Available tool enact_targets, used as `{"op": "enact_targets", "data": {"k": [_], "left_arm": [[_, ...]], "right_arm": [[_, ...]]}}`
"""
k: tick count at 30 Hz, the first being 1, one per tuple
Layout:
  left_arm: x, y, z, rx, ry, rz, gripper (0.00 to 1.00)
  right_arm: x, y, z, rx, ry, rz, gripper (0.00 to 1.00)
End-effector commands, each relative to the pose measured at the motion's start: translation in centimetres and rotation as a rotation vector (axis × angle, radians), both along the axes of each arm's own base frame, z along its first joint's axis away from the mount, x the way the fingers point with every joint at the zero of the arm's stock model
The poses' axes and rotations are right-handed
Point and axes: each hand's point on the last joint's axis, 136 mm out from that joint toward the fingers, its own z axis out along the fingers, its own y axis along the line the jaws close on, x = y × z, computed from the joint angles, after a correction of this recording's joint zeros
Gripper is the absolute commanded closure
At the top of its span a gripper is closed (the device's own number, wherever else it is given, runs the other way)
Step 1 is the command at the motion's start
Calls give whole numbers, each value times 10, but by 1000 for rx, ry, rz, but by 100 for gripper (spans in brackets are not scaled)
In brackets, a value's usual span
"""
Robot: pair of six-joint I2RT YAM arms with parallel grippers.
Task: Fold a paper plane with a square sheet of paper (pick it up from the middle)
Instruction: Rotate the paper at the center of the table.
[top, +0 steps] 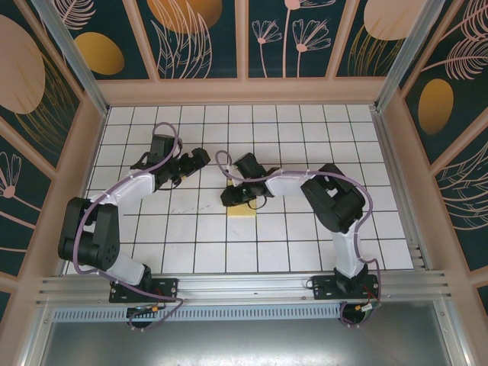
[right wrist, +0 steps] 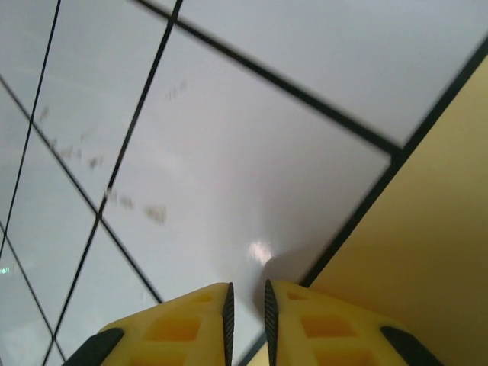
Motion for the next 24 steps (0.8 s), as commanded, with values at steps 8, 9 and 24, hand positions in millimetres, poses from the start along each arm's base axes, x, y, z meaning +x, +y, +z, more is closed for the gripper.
{"op": "enact_targets", "data": {"k": [8, 9, 24], "left_arm": [[-13, -54, 10, -137, -45, -192, 30], [-16, -63, 10, -141, -43, -218, 36], [-30, -133, -46, -97, 79, -375, 80]], "right_arm": [[21, -56, 76, 176, -9, -310, 52], [23, -68, 75, 173, 12, -371, 51], [7, -124, 51, 192, 192, -649, 35]]}}
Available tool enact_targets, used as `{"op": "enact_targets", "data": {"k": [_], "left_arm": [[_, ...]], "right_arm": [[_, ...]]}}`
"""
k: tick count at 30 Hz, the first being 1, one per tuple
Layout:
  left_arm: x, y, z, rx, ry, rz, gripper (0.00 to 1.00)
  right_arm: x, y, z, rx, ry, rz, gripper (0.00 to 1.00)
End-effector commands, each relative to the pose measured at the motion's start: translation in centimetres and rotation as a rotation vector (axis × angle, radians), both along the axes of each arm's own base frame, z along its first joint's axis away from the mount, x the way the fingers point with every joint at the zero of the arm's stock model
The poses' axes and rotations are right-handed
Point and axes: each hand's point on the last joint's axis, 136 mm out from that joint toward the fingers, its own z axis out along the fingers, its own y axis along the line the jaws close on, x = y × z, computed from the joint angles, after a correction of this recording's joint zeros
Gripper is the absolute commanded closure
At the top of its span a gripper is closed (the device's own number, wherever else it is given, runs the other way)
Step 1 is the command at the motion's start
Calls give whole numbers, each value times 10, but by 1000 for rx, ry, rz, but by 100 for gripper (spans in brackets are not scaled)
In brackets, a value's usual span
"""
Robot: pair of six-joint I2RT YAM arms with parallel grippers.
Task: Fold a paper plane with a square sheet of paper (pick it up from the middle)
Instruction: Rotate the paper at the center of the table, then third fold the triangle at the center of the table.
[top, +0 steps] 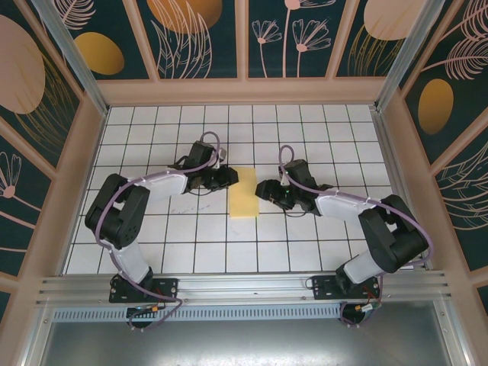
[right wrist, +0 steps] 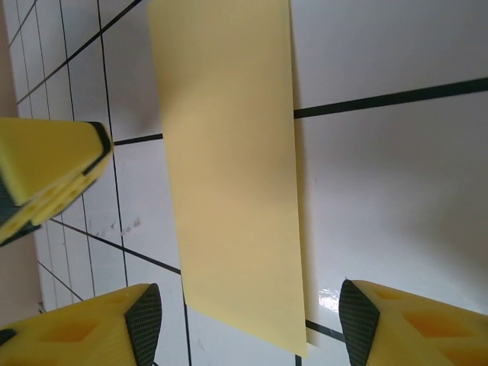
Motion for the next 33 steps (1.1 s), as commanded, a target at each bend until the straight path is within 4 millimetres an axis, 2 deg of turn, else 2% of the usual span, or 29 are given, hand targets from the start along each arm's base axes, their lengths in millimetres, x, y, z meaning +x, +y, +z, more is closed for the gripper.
{"op": "enact_targets", "data": {"k": [1, 5, 11, 19, 26, 33], "left_arm": [[5, -5, -9, 9, 1, -9, 80], [4, -6, -25, 25, 28, -8, 84], [2, 3, -47, 87, 56, 14, 86], [-6, 14, -67, 142, 88, 34, 87], [-6, 15, -70, 151, 89, 40, 88], [-6, 15, -71, 153, 92, 40, 88]], "right_arm": [[3, 5, 4, 62, 25, -31, 35], [-1, 8, -4, 57, 59, -24, 39], [-9, 13, -17, 33, 105, 8, 43], [-21, 25, -31, 9, 158, 69, 49], [-27, 35, -32, 27, 166, 110, 56], [-32, 41, -28, 71, 177, 132, 57]]}}
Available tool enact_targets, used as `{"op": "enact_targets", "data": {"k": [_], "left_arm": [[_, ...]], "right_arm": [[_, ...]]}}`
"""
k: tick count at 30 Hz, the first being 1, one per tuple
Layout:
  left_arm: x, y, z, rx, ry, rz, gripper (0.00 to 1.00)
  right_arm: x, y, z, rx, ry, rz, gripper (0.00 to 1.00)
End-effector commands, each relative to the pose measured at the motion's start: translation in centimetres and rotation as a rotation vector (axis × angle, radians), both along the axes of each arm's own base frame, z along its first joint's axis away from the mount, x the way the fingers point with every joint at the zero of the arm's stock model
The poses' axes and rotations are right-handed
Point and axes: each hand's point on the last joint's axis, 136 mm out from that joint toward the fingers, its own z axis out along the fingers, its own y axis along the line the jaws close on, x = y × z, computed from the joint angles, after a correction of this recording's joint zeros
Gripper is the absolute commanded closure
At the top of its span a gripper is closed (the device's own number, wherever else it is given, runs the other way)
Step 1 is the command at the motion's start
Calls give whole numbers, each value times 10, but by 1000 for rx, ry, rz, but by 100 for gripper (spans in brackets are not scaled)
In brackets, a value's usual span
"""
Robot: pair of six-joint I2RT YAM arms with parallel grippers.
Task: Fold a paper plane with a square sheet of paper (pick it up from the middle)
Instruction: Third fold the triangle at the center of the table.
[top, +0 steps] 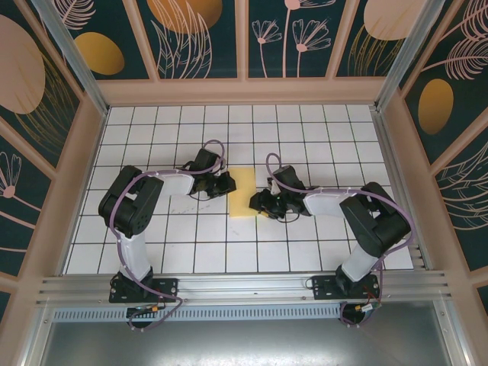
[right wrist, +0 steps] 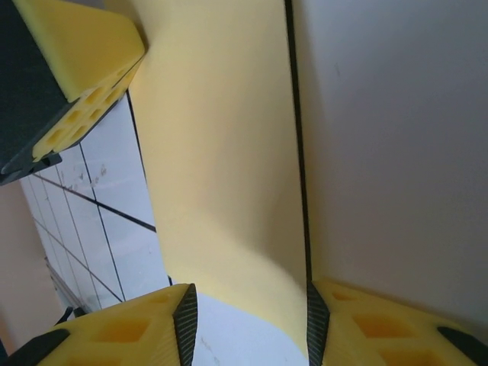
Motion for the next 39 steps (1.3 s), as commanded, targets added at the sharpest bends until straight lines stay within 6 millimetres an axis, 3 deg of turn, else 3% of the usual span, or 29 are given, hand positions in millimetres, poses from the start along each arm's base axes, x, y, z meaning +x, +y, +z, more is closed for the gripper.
{"op": "enact_targets", "data": {"k": [1, 6, 22, 25, 29, 31, 39], "left_arm": [[-7, 5, -17, 42, 23, -3, 88], [-6, 5, -16, 43, 19, -2, 88], [-5, 4, -11, 33, 9, -2, 89], [0, 2, 15, -3, -83, -13, 90], [22, -6, 58, -17, -219, -39, 85], [26, -8, 57, -7, -222, -53, 85], [31, 1, 11, 118, -139, -58, 88]], "right_arm": [[-1, 11, 9, 60, -1, 25, 57], [0, 13, 18, 116, -16, 1, 60], [3, -1, 18, 57, 41, -120, 89], [4, -3, 18, 46, 49, -136, 98], [2, -5, 16, 27, 63, -139, 100], [2, -6, 16, 19, 66, -136, 100], [6, -5, 16, 12, 83, -147, 100]]}}
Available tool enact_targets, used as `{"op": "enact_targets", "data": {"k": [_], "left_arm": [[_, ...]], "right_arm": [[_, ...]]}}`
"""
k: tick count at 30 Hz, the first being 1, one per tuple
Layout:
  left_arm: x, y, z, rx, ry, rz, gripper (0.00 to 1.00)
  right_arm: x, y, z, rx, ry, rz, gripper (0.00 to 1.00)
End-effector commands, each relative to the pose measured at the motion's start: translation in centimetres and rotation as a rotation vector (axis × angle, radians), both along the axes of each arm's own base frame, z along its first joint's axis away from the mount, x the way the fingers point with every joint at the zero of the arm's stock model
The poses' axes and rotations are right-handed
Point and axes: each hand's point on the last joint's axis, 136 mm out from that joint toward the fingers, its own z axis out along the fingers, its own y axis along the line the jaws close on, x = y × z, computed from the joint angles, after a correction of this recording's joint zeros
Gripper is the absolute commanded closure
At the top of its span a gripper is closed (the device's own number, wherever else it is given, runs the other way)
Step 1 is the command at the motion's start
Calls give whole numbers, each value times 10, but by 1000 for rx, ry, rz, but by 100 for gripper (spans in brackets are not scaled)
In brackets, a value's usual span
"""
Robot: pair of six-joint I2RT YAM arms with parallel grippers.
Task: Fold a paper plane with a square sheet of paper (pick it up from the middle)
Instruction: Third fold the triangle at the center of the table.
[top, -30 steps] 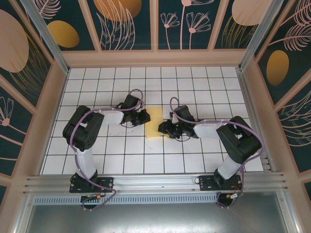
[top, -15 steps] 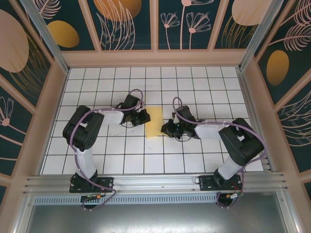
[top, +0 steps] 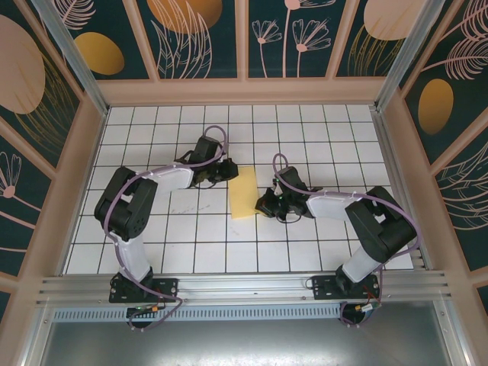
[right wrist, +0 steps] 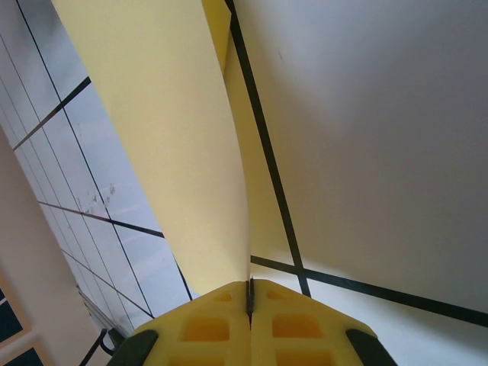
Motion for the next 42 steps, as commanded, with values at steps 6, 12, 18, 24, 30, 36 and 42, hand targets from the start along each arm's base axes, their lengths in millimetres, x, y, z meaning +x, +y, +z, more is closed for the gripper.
{"op": "enact_targets", "data": {"k": [6, 12, 18, 24, 30, 36, 42], "left_arm": [[-13, 12, -55, 121, 118, -5, 90], [-21, 16, -64, 133, 129, -10, 91], [-23, 18, -66, 136, 129, -16, 91], [-18, 12, -50, 113, 103, -29, 90], [-5, 10, -9, 92, 30, -5, 85], [-2, 17, -24, 134, 47, 32, 87], [-4, 15, -44, 141, 96, 26, 89]], "right_arm": [[16, 9, 13, 16, -9, -5, 100], [30, 25, 30, 62, -52, 23, 100], [45, 51, 38, 115, -92, 62, 100], [56, 63, 28, 98, -106, 71, 100], [58, 62, 16, 78, -83, 43, 100], [58, 60, 5, 68, -61, 22, 100], [60, 62, 4, 98, -65, -3, 100]]}}
